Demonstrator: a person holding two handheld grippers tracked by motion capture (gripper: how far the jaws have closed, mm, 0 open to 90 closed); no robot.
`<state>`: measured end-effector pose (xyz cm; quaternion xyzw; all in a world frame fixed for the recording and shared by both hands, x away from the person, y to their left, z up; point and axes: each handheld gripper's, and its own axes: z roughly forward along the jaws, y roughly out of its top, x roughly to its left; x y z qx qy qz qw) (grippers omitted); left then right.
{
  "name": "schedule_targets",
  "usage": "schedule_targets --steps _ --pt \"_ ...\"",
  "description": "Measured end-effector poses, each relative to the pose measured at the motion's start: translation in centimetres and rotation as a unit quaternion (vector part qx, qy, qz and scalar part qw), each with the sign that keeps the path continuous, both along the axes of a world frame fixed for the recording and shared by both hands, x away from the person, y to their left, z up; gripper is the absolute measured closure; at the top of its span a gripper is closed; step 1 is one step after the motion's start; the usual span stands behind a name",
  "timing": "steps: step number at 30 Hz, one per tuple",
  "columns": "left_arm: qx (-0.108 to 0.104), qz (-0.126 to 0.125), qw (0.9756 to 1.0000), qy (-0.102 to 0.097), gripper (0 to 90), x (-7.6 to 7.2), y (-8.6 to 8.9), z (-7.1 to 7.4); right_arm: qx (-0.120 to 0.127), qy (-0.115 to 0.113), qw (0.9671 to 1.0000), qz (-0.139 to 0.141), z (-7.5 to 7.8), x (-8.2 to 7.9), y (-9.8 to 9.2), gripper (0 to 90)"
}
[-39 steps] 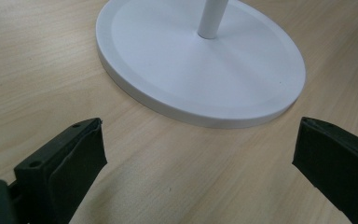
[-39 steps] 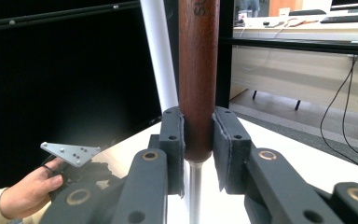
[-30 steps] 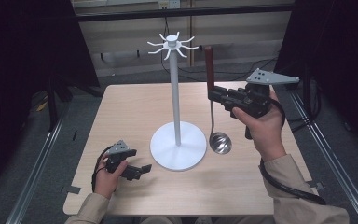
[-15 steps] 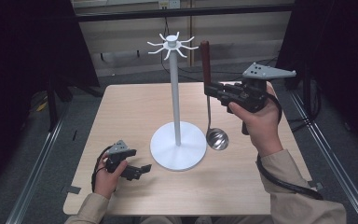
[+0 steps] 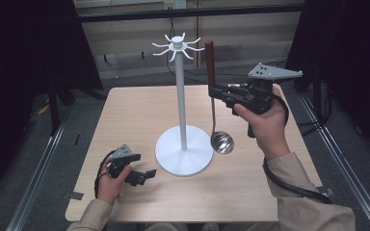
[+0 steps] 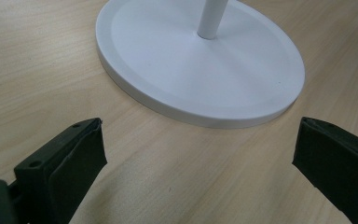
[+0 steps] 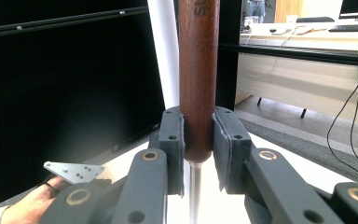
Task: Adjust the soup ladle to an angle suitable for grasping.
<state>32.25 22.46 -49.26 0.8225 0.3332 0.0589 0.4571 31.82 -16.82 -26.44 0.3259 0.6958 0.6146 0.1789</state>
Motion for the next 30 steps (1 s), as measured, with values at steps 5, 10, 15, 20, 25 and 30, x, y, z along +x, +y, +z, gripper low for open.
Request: schedule_targets --steps 5,10,15,20,25,30 --pt "-0.004 -0.002 1.0 0.0 1.9 0.0 0.0 0.0 0.002 -0.002 1.0 0.003 0.1 0.1 0.1 75.0" --pt "-0.004 -0.002 1.0 0.001 1.9 0.0 0.0 0.0 -0.003 -0.001 1.0 0.004 0.2 0.2 0.4 75.0" --pt "-0.004 -0.002 1.0 0.0 1.9 0.0 0.1 0.0 -0.001 0.0 1.0 0.005 0.1 0.4 0.8 75.0" --pt "-0.006 -0.001 1.0 -0.001 1.9 0.0 0.1 0.0 0.001 -0.002 1.0 0.005 0.1 0.5 0.7 75.0" --pt "-0.006 -0.001 1.0 -0.002 1.9 0.1 0.2 0.0 -0.004 -0.003 1.0 0.006 0.0 0.6 1.0 75.0" --pt "-0.005 -0.002 1.0 -0.002 1.9 0.0 0.1 0.0 -0.001 -0.002 1.0 0.006 -0.1 0.7 1.2 75.0"
